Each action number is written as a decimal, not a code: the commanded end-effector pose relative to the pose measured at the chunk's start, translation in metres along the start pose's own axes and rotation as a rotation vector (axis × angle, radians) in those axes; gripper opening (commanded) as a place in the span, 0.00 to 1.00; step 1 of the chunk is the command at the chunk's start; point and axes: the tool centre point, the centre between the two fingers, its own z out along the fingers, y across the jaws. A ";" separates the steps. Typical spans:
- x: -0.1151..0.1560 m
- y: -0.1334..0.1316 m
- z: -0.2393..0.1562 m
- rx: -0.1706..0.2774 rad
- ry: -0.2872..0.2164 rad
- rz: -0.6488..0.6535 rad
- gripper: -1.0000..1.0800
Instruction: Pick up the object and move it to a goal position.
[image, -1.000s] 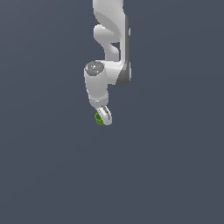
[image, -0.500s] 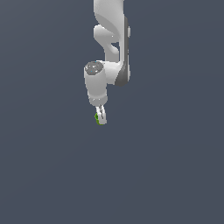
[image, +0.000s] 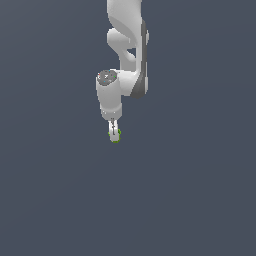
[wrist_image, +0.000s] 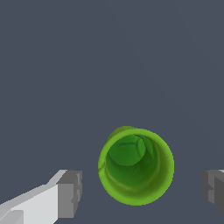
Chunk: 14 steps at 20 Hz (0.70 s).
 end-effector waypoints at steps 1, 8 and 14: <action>0.000 0.000 0.000 0.000 0.000 0.000 0.96; 0.000 0.001 0.014 0.000 0.000 0.002 0.96; 0.000 0.001 0.041 0.000 0.000 0.005 0.96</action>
